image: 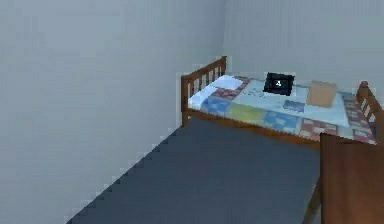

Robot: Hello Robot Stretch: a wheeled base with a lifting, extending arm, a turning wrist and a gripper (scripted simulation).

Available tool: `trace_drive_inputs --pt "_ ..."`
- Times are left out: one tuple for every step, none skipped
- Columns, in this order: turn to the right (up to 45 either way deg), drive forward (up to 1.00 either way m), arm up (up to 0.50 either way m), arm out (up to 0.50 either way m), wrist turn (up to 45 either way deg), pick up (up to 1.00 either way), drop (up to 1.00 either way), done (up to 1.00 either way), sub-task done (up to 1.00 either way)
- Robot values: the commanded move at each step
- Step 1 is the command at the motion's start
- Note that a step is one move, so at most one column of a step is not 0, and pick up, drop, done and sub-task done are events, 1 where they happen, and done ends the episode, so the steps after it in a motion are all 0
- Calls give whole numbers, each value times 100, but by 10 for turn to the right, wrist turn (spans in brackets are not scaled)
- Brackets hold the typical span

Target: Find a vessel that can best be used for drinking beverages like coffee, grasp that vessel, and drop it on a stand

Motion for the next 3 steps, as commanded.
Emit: trace_drive_inputs --pt "-210 0 0 0 0 0 0 0 0" --pt "0 0 50 0 0 0 0 0 0" --pt "0 0 36 0 0 0 0 0 0"
